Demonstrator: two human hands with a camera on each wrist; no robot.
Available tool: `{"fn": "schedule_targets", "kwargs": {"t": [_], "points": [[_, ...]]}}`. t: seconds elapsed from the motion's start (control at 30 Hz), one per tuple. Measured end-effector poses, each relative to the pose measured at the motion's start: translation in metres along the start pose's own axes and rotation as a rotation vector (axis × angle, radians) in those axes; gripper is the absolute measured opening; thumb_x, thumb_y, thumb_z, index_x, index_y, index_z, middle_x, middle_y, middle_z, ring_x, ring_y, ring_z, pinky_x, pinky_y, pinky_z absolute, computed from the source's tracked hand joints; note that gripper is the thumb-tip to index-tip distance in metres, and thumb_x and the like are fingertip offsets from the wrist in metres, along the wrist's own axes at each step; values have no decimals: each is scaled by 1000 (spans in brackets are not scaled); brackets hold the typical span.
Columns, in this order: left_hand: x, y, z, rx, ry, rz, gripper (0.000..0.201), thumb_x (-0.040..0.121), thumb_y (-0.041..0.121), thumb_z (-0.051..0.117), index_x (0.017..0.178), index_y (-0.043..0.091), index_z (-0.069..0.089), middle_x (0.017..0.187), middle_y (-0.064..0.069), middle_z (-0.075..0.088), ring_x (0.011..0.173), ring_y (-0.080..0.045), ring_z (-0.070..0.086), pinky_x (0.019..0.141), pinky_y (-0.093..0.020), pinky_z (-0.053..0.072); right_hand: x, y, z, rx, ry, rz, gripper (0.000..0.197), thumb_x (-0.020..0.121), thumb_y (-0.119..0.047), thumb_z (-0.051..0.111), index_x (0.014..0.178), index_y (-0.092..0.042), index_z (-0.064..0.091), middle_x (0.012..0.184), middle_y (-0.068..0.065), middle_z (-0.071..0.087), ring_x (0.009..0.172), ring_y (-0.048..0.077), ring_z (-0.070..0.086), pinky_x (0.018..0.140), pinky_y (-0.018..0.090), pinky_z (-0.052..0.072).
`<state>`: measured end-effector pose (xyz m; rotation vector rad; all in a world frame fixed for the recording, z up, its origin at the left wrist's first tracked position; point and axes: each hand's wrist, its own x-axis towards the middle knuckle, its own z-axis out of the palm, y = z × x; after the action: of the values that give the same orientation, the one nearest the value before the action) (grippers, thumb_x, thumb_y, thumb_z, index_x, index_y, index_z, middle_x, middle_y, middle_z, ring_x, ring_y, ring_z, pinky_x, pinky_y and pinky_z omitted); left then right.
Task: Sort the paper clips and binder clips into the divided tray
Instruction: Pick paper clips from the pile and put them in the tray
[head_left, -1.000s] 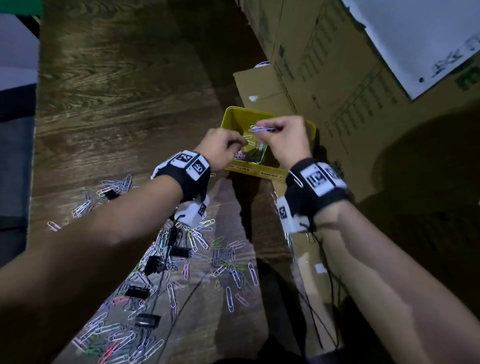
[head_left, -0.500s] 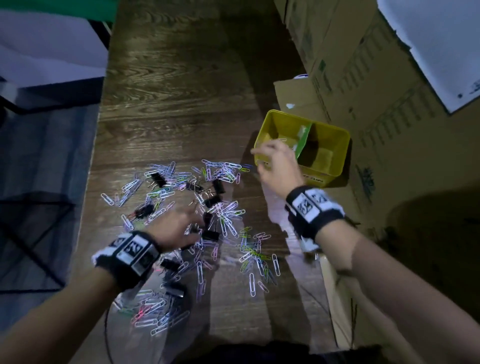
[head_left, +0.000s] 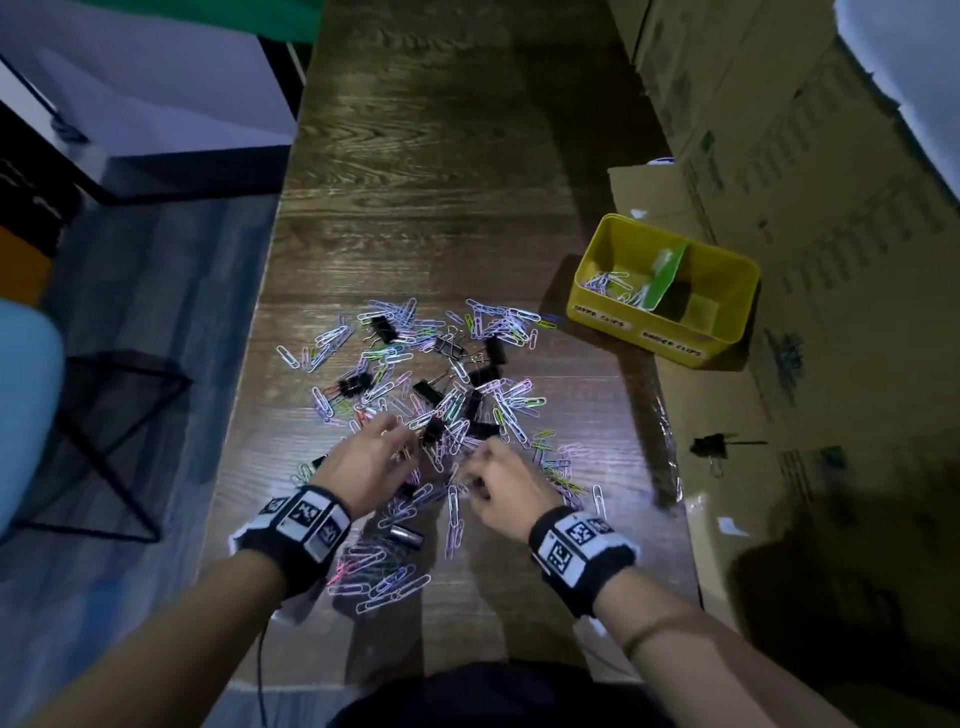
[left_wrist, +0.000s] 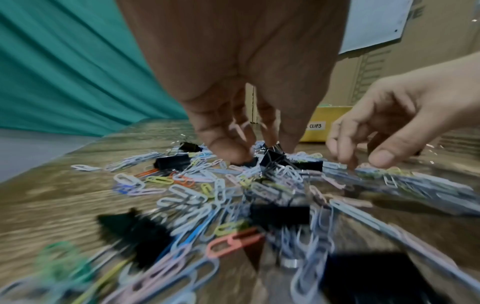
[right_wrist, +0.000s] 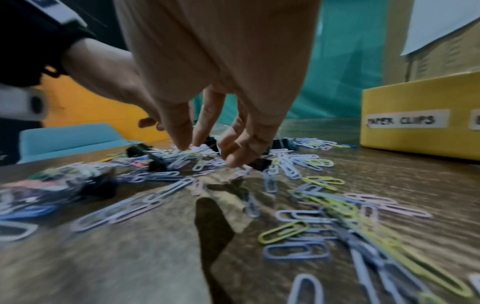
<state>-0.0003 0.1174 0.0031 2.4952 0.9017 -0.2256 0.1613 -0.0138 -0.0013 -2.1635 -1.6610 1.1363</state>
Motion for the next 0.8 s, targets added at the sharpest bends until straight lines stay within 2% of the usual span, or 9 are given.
{"fn": "schedule_targets", "kwargs": {"t": [0.1,0.2,0.27,0.37,0.43,0.53,0.6,0.7,0.8], "points": [[-20,-13,10,49,-118,-52,36,85,38,61,117,23,55,116,1,48,81,-12,58,67,-19,41,-10,-24,15,-133,-105,-94,35,91,-31,58,124,-22,54,138,2,44,114,22,53,97,41,43],[-24,-15,21,4,-133,-72,39,83,39,63,119,25,55,112,3,49,87,-14,57,77,-21,44,-8,-47,34,-206,-142,-82,43,88,-38,61,123,-13,53,129,10,50,110,29,55,86,40,48],[-25,-16,26,-32,-106,-88,34,82,39,64,112,22,60,105,3,54,84,-12,54,77,-22,45,-6,-57,49,-196,-121,-50,42,86,-34,64,119,-9,55,119,13,54,105,31,57,84,41,49],[-25,-19,29,-95,-101,-124,21,78,35,69,94,21,68,93,5,59,81,-10,55,80,-29,51,-6,-61,61,-182,-95,-35,36,88,-24,61,117,-5,55,117,16,56,105,35,57,87,44,49],[-24,-21,29,-194,-93,-216,17,72,30,77,86,21,71,86,7,60,78,-10,56,74,-24,49,-7,-59,62,-145,-68,-34,30,90,-19,58,116,-5,57,114,16,58,103,34,59,86,42,49],[-19,-24,25,-386,-107,-376,15,67,20,82,76,22,70,73,11,61,66,-5,58,59,-14,43,-8,-53,53,-29,-35,-3,24,92,-16,56,115,-12,62,109,11,62,92,26,61,76,30,50],[-14,-26,20,-546,-104,-454,15,68,16,81,72,21,68,71,4,66,61,-8,62,55,-19,49,-8,-45,43,71,2,55,21,92,-19,58,112,-17,65,104,5,65,81,17,58,67,22,48],[-3,-27,9,-693,-40,-475,13,70,14,78,78,16,67,83,0,70,72,-15,67,65,-28,53,-1,-32,23,269,130,176,19,89,-19,62,107,-18,67,95,0,68,76,8,59,70,20,50],[10,-26,1,-839,-7,-464,18,72,10,75,86,15,66,98,-6,69,80,-22,69,73,-39,58,11,-20,2,480,366,278,19,87,-15,65,105,-12,68,94,3,69,65,-4,61,62,11,51]]}}
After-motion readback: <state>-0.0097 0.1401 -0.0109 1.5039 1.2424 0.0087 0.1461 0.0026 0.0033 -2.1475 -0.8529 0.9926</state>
